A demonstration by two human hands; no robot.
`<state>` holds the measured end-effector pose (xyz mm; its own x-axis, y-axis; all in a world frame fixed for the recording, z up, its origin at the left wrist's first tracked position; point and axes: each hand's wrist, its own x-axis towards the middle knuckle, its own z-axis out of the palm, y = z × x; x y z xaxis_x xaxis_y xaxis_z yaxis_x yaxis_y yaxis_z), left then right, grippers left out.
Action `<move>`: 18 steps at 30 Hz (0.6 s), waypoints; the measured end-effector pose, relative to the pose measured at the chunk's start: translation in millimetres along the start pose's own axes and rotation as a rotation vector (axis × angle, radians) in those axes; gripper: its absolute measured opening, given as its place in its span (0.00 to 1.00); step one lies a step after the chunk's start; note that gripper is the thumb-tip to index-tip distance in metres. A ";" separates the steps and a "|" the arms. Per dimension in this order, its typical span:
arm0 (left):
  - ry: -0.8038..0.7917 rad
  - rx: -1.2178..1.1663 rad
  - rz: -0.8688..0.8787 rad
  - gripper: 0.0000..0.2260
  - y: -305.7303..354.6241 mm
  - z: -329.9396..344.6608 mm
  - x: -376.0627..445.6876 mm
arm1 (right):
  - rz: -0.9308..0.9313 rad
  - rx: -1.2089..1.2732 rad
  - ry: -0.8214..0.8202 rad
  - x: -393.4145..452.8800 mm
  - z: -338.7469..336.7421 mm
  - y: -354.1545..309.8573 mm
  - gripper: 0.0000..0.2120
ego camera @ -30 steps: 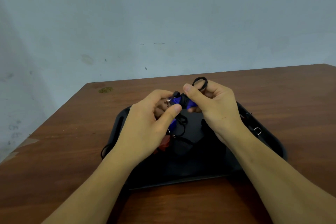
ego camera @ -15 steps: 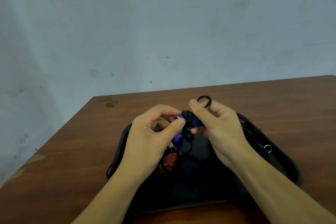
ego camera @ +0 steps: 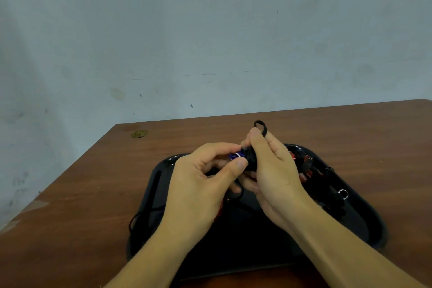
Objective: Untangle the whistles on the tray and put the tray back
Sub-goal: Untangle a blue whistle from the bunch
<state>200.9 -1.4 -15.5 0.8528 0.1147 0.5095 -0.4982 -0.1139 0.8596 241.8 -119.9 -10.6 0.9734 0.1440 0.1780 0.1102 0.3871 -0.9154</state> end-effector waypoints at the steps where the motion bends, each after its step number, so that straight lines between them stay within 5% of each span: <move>1: -0.001 0.040 0.003 0.09 -0.1 0.8 0.0 | -0.001 -0.005 0.007 0.2 0.6 0.1 0.15; 7: 0.129 0.388 0.150 0.11 -8.5 1.2 2.9 | -0.031 -0.103 0.107 6.4 6.4 8.3 0.17; 13: 0.118 0.240 0.056 0.09 -9.7 -2.3 3.7 | -0.058 -0.129 0.084 4.1 15.8 10.3 0.20; 18: 0.150 0.397 0.121 0.08 -9.6 0.1 4.6 | -0.107 -0.185 0.152 7.8 15.4 9.9 0.19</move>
<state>209.7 0.2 -21.4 0.7454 0.2158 0.6307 -0.4693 -0.5020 0.7265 247.3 -101.0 -12.7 0.9717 -0.0323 0.2338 0.2351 0.2175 -0.9473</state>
